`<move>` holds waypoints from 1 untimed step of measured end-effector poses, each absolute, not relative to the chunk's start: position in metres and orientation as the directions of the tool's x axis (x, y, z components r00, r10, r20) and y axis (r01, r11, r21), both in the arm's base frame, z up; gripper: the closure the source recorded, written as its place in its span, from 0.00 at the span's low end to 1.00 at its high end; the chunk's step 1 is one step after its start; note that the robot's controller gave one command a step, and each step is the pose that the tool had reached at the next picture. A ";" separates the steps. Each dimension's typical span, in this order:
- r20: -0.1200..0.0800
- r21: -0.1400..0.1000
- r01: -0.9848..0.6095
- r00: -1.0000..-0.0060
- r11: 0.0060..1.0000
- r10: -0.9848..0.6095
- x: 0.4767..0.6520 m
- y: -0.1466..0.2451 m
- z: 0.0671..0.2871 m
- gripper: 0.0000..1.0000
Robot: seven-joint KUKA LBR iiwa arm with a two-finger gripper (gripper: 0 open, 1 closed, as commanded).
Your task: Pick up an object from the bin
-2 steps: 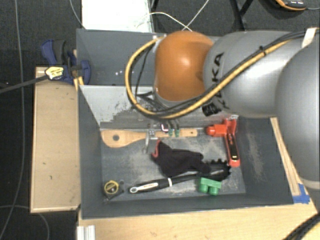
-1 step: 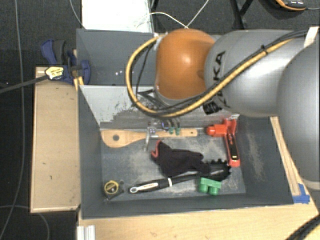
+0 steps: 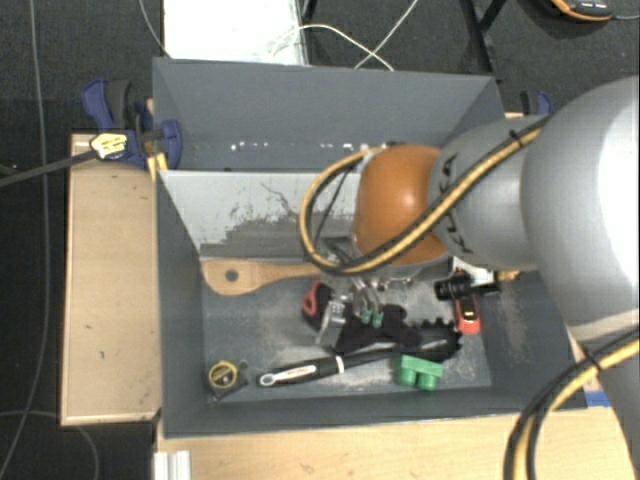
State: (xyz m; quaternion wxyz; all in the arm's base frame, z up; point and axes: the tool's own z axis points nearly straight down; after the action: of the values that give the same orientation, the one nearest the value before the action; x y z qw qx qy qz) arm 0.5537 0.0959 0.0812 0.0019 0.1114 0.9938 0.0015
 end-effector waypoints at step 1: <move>-0.017 0.004 -0.057 -0.998 0.998 -0.057 0.553 0.063 0.141 0.00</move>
Offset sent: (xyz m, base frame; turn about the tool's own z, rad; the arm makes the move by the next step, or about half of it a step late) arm -0.0465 -0.0347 0.0188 0.1428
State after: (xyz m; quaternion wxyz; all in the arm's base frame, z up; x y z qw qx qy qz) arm 0.5526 0.0628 0.1409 0.0087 -0.0287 0.9995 0.0020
